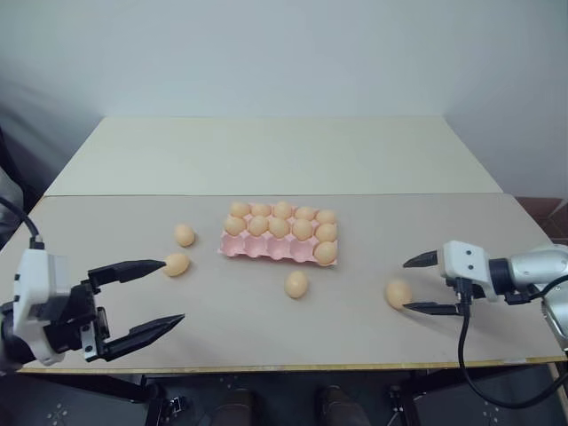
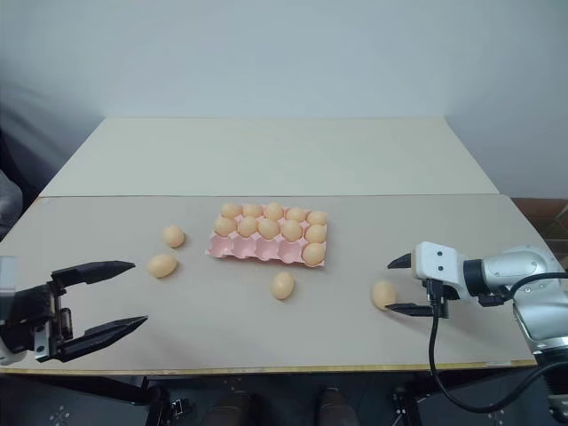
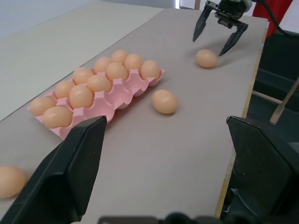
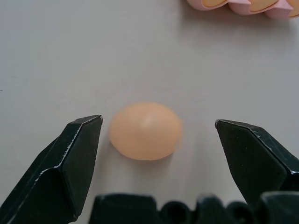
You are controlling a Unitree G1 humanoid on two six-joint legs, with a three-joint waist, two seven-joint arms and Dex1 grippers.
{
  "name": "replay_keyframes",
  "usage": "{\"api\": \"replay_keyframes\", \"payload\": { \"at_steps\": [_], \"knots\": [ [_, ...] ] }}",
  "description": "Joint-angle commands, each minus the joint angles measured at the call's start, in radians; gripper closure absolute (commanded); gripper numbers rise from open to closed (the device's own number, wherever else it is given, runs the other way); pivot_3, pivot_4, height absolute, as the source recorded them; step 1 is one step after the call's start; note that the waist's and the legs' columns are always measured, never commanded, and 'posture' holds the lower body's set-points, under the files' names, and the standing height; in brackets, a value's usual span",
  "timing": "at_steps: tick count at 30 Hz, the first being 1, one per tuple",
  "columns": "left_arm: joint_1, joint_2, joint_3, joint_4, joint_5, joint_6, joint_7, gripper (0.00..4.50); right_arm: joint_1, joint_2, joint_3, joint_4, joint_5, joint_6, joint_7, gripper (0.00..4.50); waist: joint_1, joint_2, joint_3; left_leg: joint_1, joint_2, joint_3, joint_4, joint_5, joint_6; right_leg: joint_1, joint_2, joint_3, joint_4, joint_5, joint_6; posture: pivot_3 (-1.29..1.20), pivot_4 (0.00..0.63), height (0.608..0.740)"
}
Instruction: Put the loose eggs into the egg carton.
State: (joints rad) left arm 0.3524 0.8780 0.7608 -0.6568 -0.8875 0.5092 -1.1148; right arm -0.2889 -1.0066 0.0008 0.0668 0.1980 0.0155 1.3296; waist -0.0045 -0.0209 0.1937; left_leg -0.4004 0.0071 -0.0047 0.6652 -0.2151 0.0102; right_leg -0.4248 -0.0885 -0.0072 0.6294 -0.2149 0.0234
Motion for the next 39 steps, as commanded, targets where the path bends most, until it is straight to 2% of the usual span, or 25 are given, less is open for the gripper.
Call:
{"api": "replay_keyframes", "payload": {
  "at_steps": [1,8,11,14,15,21,24,32,35,39],
  "knots": [
    [-0.003,0.009,0.002,-0.023,-0.007,-0.004,0.008,0.02,-0.029,0.017,0.019,0.027,-0.02,-0.034,-0.006,0.0,-0.001,0.0,0.0,0.0,0.0,0.0,0.0,0.0,0.0,0.0,0.0,0.0,0.0,0.0,0.0,0.0,0.15,0.74],
    [0.0,0.013,-0.003,-0.023,0.009,-0.01,0.008,0.02,-0.064,0.056,0.059,0.089,-0.049,-0.051,-0.014,0.0,-0.004,0.0,0.0,0.001,0.0,0.001,0.0,0.0,0.0,0.0,0.0,0.001,0.0,0.001,0.0,0.0,0.15,0.74],
    [0.009,0.011,0.003,-0.019,0.018,-0.014,0.003,0.0,-0.071,0.064,0.067,0.103,-0.053,-0.044,-0.01,0.58,-0.006,0.0,0.0,0.001,0.0,0.001,0.0,0.0,0.0,0.0,0.001,0.002,0.0,0.002,0.0,0.0,0.15,0.74],
    [0.012,0.009,0.005,-0.016,0.027,-0.018,0.002,0.0,-0.069,0.068,0.069,0.103,-0.054,-0.051,-0.004,1.62,-0.007,0.0,0.0,0.001,0.0,0.001,0.0,0.0,0.0,0.0,0.001,0.002,0.0,0.002,0.0,0.0,0.15,0.74],
    [0.012,0.009,0.005,-0.015,0.029,-0.019,0.002,0.0,-0.07,0.069,0.07,0.105,-0.059,-0.055,-0.007,1.79,-0.007,0.0,0.0,0.001,0.0,0.001,0.0,0.0,0.0,0.0,0.001,0.002,0.0,0.002,0.0,0.0,0.15,0.74],
    [0.013,0.006,0.006,-0.014,0.04,-0.023,0.007,0.0,-0.077,0.071,0.064,0.093,-0.06,-0.075,-0.009,1.82,-0.007,0.0,0.0,0.002,0.001,0.002,0.0,0.0,0.0,0.0,0.002,0.003,0.0,0.002,0.0,0.0,0.15,0.74],
    [0.013,0.004,0.004,-0.012,0.045,-0.025,0.009,0.0,-0.13,0.106,0.057,0.051,-0.038,-0.064,-0.032,1.82,-0.012,0.0,0.0,0.002,0.003,0.003,0.0,0.0,0.0,0.0,0.004,0.004,0.0,0.003,0.0,0.0,0.15,0.74],
    [0.005,-0.01,-0.023,-0.006,0.072,-0.033,0.02,0.0,-0.34,0.324,0.142,0.011,-0.042,0.019,-0.106,1.82,-0.013,-0.001,0.0,0.006,0.01,0.007,0.0,0.0,0.0,-0.001,0.015,0.01,0.0,0.007,-0.004,0.0,0.15,0.74],
    [0.014,-0.019,-0.027,-0.01,0.087,-0.036,0.029,0.0,-0.421,0.436,0.196,0.051,-0.089,0.03,-0.174,1.82,-0.012,-0.001,0.0,0.006,0.01,0.007,0.0,0.0,0.0,-0.002,0.016,0.011,0.0,0.007,-0.005,0.0,0.15,0.74],
    [0.029,-0.032,-0.022,-0.026,0.09,-0.036,0.04,0.0,-0.483,0.512,0.233,0.127,-0.132,0.0,-0.218,1.82,-0.009,-0.002,0.0,0.005,0.009,0.009,0.0,0.0,0.0,-0.003,0.014,0.013,0.0,0.008,-0.006,0.0,0.15,0.74]
  ]
}}
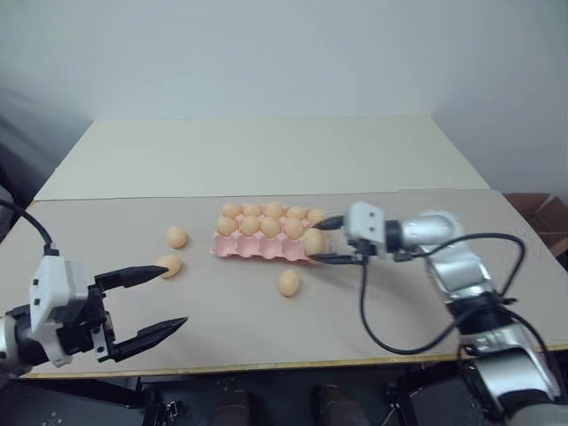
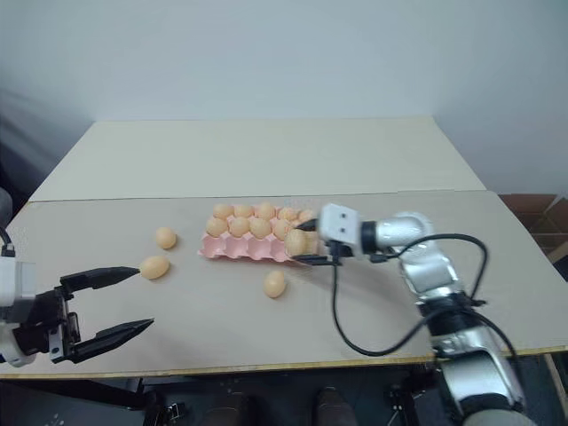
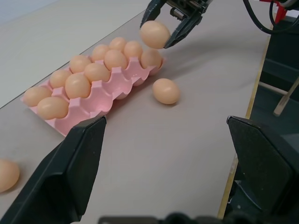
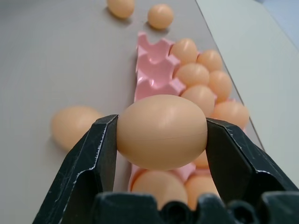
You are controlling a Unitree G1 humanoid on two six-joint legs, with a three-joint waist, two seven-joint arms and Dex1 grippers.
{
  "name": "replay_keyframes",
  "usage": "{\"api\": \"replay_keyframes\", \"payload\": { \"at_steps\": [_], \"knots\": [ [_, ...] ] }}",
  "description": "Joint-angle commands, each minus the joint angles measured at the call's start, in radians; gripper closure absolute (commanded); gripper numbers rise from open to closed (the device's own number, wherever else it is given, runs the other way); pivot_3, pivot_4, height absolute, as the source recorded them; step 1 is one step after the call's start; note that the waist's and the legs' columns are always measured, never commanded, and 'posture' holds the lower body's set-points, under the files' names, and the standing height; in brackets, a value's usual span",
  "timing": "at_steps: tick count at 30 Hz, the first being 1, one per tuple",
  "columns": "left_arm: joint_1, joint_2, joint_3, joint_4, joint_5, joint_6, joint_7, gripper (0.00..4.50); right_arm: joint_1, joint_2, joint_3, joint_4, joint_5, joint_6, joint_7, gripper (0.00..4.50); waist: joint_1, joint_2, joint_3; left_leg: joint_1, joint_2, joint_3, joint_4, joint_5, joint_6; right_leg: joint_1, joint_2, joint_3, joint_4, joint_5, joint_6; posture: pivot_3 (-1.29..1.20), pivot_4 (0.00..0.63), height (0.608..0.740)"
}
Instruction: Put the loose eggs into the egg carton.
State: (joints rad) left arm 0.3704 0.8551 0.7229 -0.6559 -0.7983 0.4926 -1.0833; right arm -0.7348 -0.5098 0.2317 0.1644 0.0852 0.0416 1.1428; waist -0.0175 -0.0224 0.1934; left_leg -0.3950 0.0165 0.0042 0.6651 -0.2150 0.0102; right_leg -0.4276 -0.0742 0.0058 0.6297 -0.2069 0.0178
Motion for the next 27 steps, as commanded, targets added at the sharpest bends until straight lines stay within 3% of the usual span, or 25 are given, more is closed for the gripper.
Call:
{"api": "replay_keyframes", "payload": {
  "at_steps": [1,8,14,21,27],
  "knots": [
    [0.017,-0.014,0.019,-0.031,0.0,-0.019,0.012,0.0,-0.047,0.029,0.009,0.047,-0.025,-0.036,-0.034,1.82,0.006,0.0,0.0,-0.001,-0.001,0.0,0.0,0.0,0.0,0.0,-0.001,0.0,0.0,0.0,0.0,0.0,0.15,0.74],
    [0.041,-0.027,0.032,-0.049,0.005,-0.021,0.028,0.0,-0.103,0.095,0.06,0.218,-0.093,-0.133,-0.055,1.82,0.002,-0.003,-0.002,-0.004,-0.001,0.001,0.0,0.0,0.0,-0.002,-0.002,0.001,-0.002,0.001,0.001,0.0,0.15,0.74],
    [0.052,-0.027,0.039,-0.049,0.007,-0.024,0.033,0.0,-0.115,0.102,0.056,0.284,-0.109,-0.185,-0.065,0.02,-0.001,-0.003,-0.002,-0.003,-0.001,0.001,0.0,0.0,0.0,-0.004,0.0,0.001,-0.001,0.001,0.0,0.0,0.15,0.74],
    [0.044,-0.018,0.037,-0.039,0.013,-0.033,0.031,0.0,-0.079,0.053,0.021,0.175,-0.056,-0.178,-0.022,0.02,-0.001,-0.003,-0.002,-0.004,-0.001,0.002,0.0,0.0,0.0,-0.006,0.0,0.002,0.0,0.002,0.0,0.0,0.15,0.74],
    [0.065,-0.019,0.064,-0.039,0.014,-0.039,0.005,0.0,0.069,-0.131,-0.065,-0.135,0.09,-0.048,0.095,0.02,0.009,-0.003,-0.002,-0.008,-0.001,0.002,0.0,0.0,0.0,-0.008,-0.001,0.002,-0.001,0.002,0.002,0.0,0.15,0.74]
  ]
}}
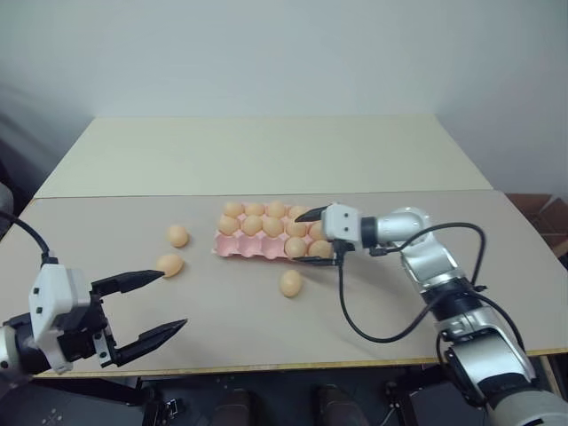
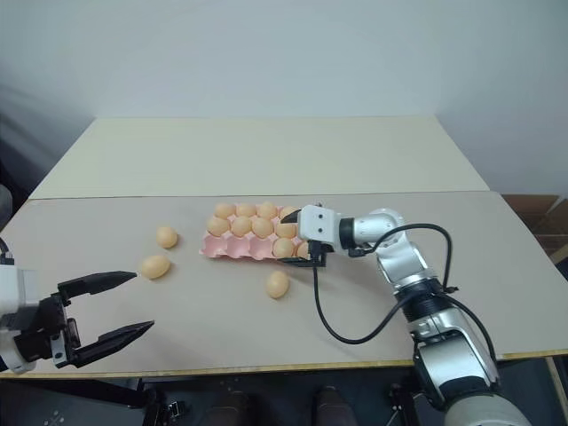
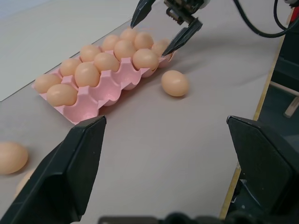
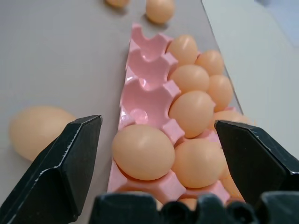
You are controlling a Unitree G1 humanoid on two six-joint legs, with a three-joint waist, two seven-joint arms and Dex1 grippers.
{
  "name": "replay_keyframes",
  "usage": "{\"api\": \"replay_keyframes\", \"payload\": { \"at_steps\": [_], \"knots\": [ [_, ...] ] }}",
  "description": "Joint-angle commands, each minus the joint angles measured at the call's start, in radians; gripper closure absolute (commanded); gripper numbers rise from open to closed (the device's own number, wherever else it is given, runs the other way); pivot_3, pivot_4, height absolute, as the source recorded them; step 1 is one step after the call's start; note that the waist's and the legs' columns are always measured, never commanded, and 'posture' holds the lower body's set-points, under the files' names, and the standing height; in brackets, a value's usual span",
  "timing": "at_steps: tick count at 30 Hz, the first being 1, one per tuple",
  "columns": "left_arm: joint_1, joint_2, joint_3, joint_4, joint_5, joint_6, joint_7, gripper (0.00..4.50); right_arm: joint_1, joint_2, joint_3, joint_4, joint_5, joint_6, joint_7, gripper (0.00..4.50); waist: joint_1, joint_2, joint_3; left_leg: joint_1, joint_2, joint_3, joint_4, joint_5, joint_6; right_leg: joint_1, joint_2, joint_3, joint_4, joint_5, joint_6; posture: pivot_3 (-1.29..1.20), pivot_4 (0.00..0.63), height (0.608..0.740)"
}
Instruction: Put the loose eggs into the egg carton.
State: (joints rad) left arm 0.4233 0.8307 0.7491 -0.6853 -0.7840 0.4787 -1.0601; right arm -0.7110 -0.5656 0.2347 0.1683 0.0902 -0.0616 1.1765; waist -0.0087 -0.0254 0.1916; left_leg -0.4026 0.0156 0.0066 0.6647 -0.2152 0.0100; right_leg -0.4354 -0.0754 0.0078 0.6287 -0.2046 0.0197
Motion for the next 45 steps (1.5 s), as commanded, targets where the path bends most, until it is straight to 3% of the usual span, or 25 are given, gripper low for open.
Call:
{"api": "replay_keyframes", "payload": {
  "at_steps": [1,9,25,32,45],
  "knots": [
    [0.02,0.006,0.045,-0.008,0.002,-0.026,-0.025,0.0,0.073,-0.111,-0.081,-0.183,0.109,0.073,0.085,0.02,0.001,0.0,0.0,0.0,0.0,0.0,0.0,0.0,0.0,0.0,0.0,0.0,-0.001,0.0,0.0,0.0,0.15,0.74],
    [0.062,0.026,0.115,0.052,0.021,-0.049,-0.102,0.0,0.243,-0.317,-0.171,-0.364,0.214,0.153,0.17,0.02,-0.01,-0.001,0.0,0.001,0.001,0.003,0.0,0.0,0.0,-0.002,0.002,0.002,0.0,0.0,0.0,0.0,0.15,0.74],
    [0.037,0.036,0.137,0.063,0.02,-0.032,-0.099,0.0,0.305,-0.348,-0.199,-0.399,0.215,0.182,0.12,0.02,-0.005,-0.002,0.0,-0.003,0.001,0.004,0.0,0.0,0.0,-0.004,-0.001,0.003,-0.002,0.0,0.0,0.0,0.15,0.74],
    [0.041,0.031,0.14,0.04,0.009,-0.023,-0.084,0.0,0.297,-0.32,-0.17,-0.4,0.204,0.184,0.113,0.02,-0.005,-0.002,0.0,-0.001,0.001,0.004,0.0,0.0,0.0,-0.004,0.0,0.002,-0.001,0.0,0.0,0.0,0.15,0.74],
    [0.066,0.012,0.118,0.052,0.019,-0.031,-0.095,0.0,0.184,-0.123,0.016,-0.318,0.069,0.217,0.001,0.02,-0.006,-0.003,-0.001,-0.001,0.001,0.005,0.0,0.0,0.0,-0.004,0.001,0.003,0.0,0.0,0.0,0.0,0.15,0.74]
  ]
}}
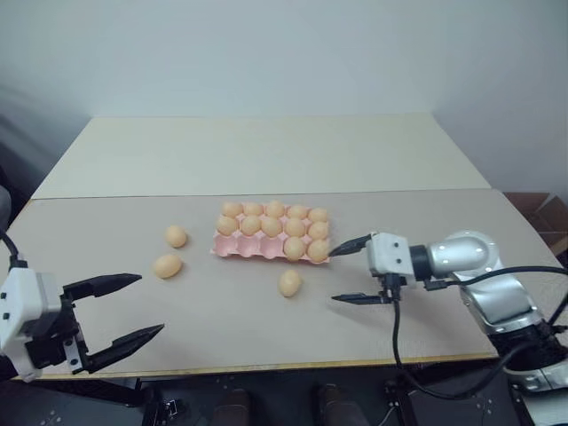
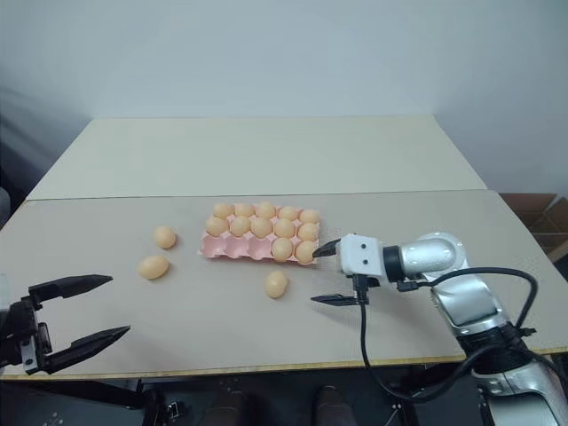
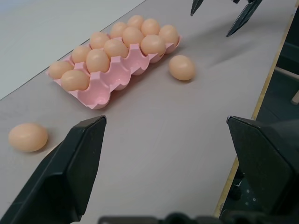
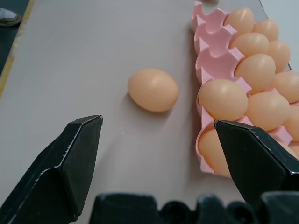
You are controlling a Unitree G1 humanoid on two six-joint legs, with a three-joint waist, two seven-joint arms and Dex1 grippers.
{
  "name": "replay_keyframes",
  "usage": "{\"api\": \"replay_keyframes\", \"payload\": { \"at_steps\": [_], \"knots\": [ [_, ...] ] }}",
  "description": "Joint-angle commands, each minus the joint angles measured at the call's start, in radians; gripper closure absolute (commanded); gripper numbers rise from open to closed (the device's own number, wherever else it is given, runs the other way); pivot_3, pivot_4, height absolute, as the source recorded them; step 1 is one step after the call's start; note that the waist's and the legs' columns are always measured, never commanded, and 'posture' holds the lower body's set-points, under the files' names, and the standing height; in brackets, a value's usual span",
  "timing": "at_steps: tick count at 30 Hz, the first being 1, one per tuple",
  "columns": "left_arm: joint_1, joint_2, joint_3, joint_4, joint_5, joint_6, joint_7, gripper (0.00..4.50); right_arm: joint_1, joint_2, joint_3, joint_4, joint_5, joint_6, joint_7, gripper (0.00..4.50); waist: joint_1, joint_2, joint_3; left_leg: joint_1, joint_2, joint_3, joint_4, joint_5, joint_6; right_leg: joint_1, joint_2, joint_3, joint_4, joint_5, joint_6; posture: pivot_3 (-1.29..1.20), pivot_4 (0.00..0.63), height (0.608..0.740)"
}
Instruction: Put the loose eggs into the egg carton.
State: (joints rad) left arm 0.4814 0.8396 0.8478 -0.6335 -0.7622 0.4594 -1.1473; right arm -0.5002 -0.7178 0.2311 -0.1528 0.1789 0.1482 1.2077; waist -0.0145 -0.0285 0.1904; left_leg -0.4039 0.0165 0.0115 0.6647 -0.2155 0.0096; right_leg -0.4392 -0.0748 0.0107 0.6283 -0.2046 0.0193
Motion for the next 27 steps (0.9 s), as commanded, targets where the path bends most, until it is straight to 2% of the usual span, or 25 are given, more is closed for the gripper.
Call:
{"api": "replay_keyframes", "payload": {
  "at_steps": [1,13,23,25,27],
  "knots": [
    [0.008,0.005,0.021,0.004,-0.002,-0.013,-0.011,0.0,-0.036,0.053,0.034,0.014,-0.031,0.005,-0.043,0.02,0.0,0.0,0.0,0.0,0.0,0.0,0.0,0.0,0.0,0.0,0.0,0.0,0.0,0.0,0.0,0.0,0.15,0.74],
    [0.012,-0.003,0.023,-0.005,0.005,-0.016,-0.008,0.0,-0.108,0.211,0.141,0.188,-0.125,-0.051,-0.074,0.02,-0.001,-0.001,-0.001,0.0,0.0,0.0,0.0,0.0,0.0,0.0,0.0,0.0,0.001,0.0,0.0,0.0,0.15,0.74],
    [0.03,-0.012,0.029,-0.018,0.007,-0.018,0.008,0.0,-0.142,0.258,0.153,0.306,-0.16,-0.07,-0.067,0.02,-0.002,-0.002,-0.001,0.001,0.0,0.0,0.0,0.0,0.0,0.0,0.001,0.0,0.001,0.0,-0.001,0.0,0.15,0.74],
    [0.032,-0.013,0.029,-0.02,0.007,-0.019,0.009,0.0,-0.143,0.263,0.152,0.304,-0.156,-0.063,-0.06,0.4,-0.001,-0.002,-0.001,0.001,0.0,0.0,0.0,0.0,0.0,0.0,0.001,0.0,0.001,0.001,-0.001,0.0,0.15,0.74],
    [0.032,-0.016,0.029,-0.022,0.008,-0.019,0.013,0.0,-0.137,0.265,0.153,0.296,-0.157,-0.068,-0.055,1.01,-0.001,-0.002,-0.001,0.001,0.0,0.0,0.0,0.0,0.0,0.0,0.001,0.0,0.001,0.001,-0.001,0.0,0.15,0.74]
  ]
}}
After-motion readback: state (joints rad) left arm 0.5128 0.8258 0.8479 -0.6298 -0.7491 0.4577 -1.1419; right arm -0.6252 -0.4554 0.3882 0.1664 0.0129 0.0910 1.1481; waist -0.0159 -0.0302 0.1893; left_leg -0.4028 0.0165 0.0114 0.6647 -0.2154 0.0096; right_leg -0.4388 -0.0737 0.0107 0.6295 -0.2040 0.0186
